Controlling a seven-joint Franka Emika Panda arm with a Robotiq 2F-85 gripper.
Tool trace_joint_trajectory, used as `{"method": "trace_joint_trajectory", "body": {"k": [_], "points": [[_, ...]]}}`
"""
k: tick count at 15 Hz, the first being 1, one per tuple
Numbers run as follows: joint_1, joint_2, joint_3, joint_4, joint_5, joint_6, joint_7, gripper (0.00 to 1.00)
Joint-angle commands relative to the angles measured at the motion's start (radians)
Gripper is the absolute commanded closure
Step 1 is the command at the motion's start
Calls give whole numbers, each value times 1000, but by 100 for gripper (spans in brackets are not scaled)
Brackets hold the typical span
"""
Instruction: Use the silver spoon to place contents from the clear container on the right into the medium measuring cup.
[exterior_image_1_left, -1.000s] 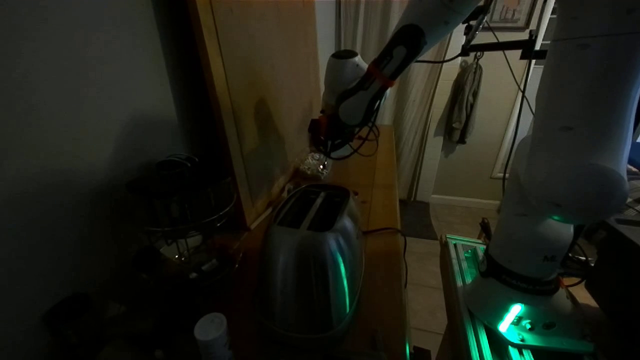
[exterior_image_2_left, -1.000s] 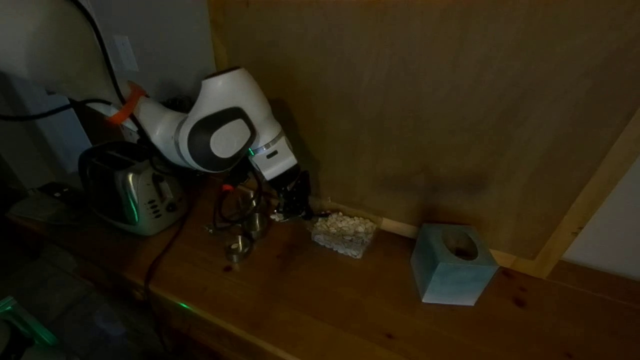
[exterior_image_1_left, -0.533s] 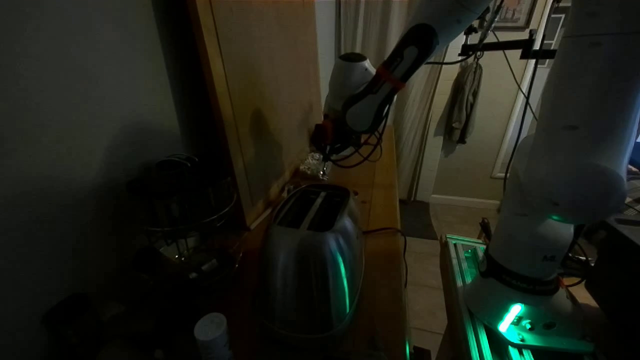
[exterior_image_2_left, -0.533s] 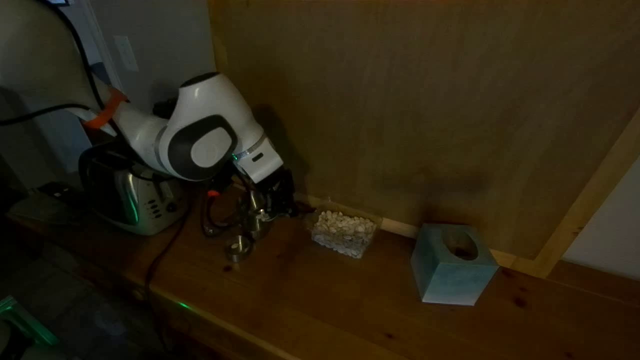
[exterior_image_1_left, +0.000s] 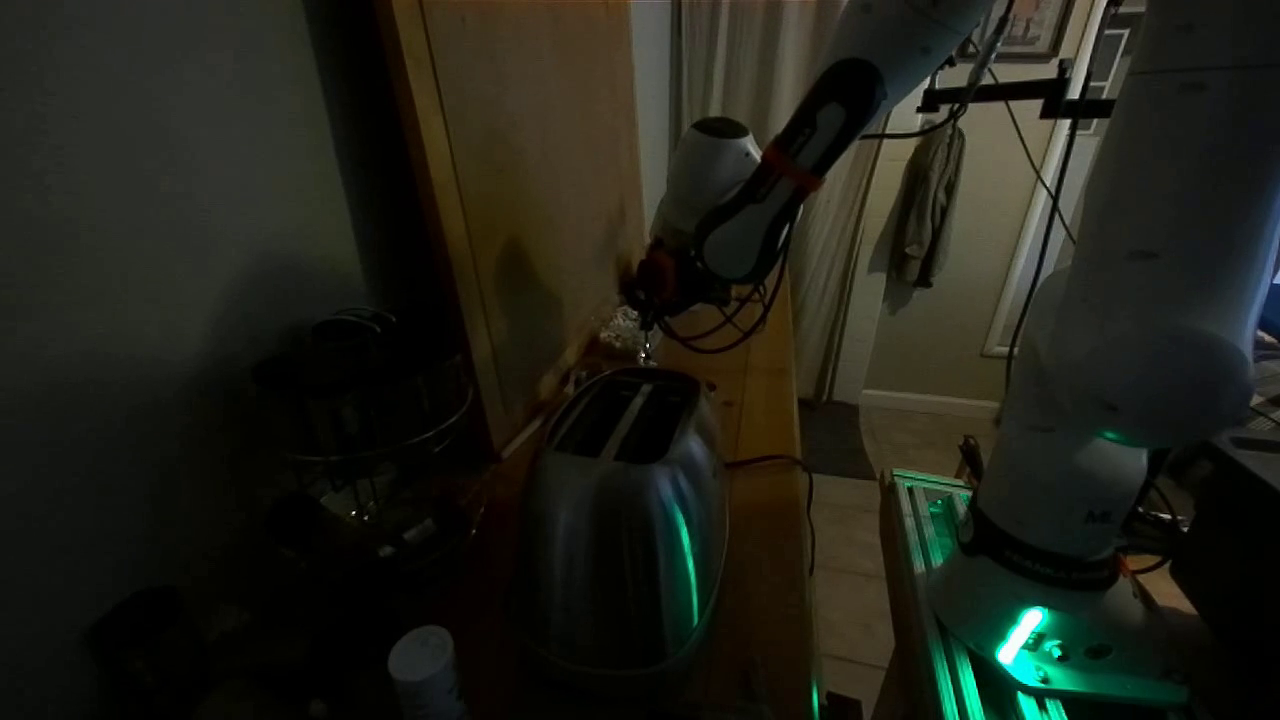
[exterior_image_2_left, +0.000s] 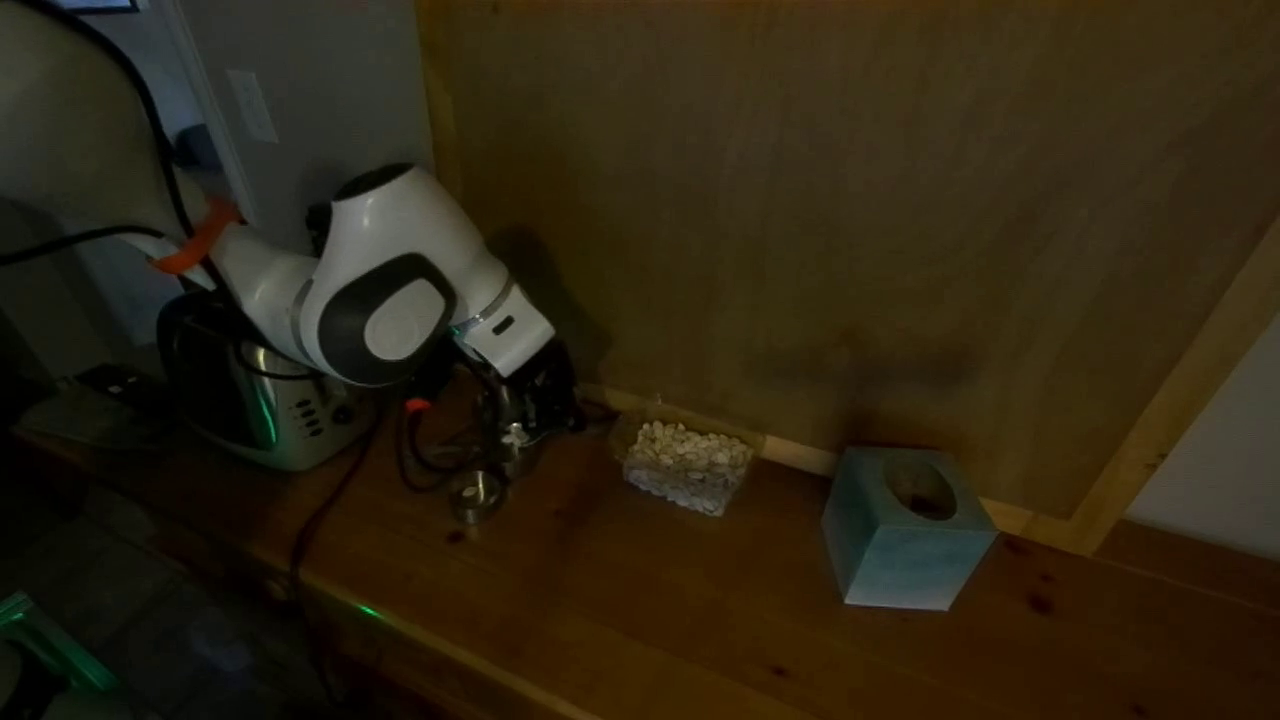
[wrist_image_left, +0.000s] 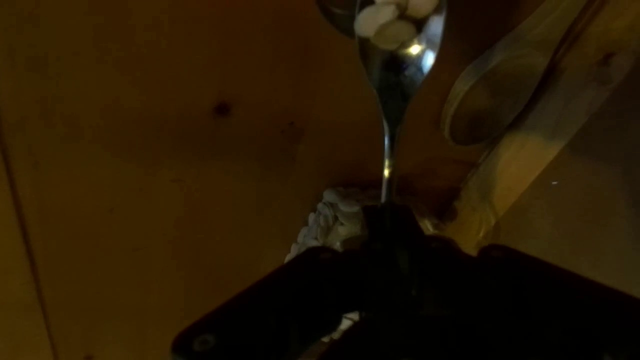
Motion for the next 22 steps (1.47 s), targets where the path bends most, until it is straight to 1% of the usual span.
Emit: {"method": "trace_joint_trajectory", "body": {"k": [1, 7, 9, 10, 12, 16, 17, 18, 19, 20, 21, 22], "points": [[-1, -33, -1, -55, 4, 72, -69, 98], [7, -44, 2, -118, 35, 192, -172, 98], [10, -43, 2, -134, 33, 240, -187, 98], [4, -30, -4, -127, 12, 267, -174, 98], [1, -20, -7, -123, 6, 302, -166, 98], [-5, -13, -16, -120, -6, 339, -166, 98], [-18, -21, 32, -138, 185, 344, -332, 98], [-21, -19, 34, -135, 217, 339, -366, 98], [-29, 1, 34, -116, 284, 349, -425, 98], [-5, -27, 11, -136, 174, 323, -338, 98], [-14, -7, 6, -118, 197, 343, -367, 98], [-2, -27, 13, -138, 190, 323, -356, 98]]}}
